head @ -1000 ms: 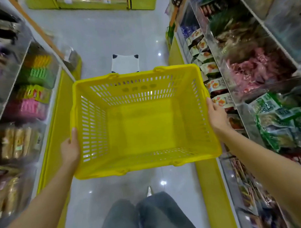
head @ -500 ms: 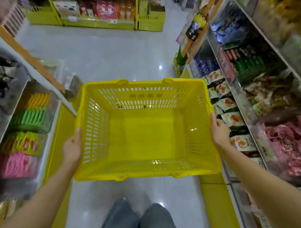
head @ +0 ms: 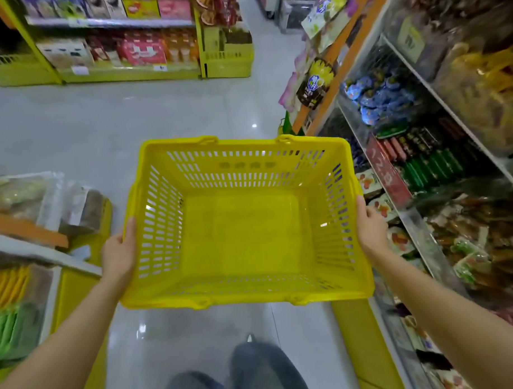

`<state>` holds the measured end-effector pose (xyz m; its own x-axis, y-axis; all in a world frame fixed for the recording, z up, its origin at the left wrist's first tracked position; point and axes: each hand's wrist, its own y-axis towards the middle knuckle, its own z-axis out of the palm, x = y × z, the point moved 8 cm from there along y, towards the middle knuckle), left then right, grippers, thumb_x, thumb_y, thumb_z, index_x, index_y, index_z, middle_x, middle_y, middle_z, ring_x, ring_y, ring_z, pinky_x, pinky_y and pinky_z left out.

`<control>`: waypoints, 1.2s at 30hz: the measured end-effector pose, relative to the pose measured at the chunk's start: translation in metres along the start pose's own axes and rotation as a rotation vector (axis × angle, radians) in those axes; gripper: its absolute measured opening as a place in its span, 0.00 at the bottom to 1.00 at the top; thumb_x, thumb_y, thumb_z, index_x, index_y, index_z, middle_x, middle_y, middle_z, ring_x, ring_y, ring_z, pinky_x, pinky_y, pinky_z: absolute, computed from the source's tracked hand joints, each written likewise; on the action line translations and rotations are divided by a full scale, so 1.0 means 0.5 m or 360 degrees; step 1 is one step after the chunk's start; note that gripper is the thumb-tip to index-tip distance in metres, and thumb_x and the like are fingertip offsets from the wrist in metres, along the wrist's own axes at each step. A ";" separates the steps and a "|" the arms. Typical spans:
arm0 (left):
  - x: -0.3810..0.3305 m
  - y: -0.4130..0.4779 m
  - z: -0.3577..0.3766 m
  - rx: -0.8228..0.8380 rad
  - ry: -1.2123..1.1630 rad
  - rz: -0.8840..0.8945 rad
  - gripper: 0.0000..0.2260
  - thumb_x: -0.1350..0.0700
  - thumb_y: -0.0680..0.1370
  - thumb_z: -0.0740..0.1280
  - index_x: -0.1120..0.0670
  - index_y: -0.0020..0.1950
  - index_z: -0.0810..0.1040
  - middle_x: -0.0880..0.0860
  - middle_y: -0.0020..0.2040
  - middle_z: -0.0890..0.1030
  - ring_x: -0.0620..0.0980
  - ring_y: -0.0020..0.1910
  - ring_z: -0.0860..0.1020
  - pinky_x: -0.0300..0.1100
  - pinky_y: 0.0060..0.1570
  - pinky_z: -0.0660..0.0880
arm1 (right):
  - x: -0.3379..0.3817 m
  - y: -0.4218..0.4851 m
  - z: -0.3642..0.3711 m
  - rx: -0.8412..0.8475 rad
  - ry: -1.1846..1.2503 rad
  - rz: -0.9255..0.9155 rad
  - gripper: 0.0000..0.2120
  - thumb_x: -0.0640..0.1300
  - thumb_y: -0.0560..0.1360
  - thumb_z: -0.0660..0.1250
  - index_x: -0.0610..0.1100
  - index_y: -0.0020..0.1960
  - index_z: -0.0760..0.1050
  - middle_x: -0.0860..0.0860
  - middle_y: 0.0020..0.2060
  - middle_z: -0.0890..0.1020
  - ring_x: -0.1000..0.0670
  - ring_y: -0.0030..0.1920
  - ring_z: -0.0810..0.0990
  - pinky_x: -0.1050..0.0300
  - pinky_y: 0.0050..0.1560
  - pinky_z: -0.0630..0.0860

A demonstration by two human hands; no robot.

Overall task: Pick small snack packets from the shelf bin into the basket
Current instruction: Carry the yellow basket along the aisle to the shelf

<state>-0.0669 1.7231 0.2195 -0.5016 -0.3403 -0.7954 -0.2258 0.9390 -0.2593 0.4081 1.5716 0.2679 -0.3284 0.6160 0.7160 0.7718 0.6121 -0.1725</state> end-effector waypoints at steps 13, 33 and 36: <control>-0.209 0.380 0.133 0.0282 0.0307 0.0326 0.22 0.43 0.81 0.53 0.58 0.43 0.76 0.69 0.49 0.79 0.65 0.54 0.76 0.49 0.45 0.65 | 0.066 0.123 0.103 -0.0296 0.0035 0.0361 0.27 0.59 0.80 0.48 0.37 0.43 0.73 0.44 0.37 0.74 0.42 0.42 0.73 0.51 0.39 0.64; -0.515 0.572 0.618 0.0893 0.0735 0.0843 0.26 0.38 0.79 0.52 0.57 0.43 0.77 0.66 0.47 0.80 0.65 0.51 0.77 0.53 0.48 0.70 | -0.116 0.187 0.144 -0.0636 0.0343 0.1092 0.20 0.64 0.75 0.43 0.53 0.36 0.63 0.52 0.30 0.67 0.49 0.33 0.68 0.58 0.29 0.58; -0.545 0.587 0.671 0.0925 0.0778 0.0888 0.25 0.38 0.79 0.52 0.58 0.41 0.76 0.64 0.43 0.79 0.65 0.50 0.77 0.52 0.46 0.69 | -0.142 0.201 0.157 -0.0593 0.0338 0.1138 0.27 0.59 0.79 0.45 0.42 0.49 0.75 0.42 0.41 0.77 0.43 0.41 0.75 0.53 0.40 0.68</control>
<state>0.2840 2.1081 0.1764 -0.7360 0.3070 -0.6034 0.5389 0.8052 -0.2476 0.4662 1.6281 0.1465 0.3901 0.6644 0.6375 0.8971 -0.1184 -0.4256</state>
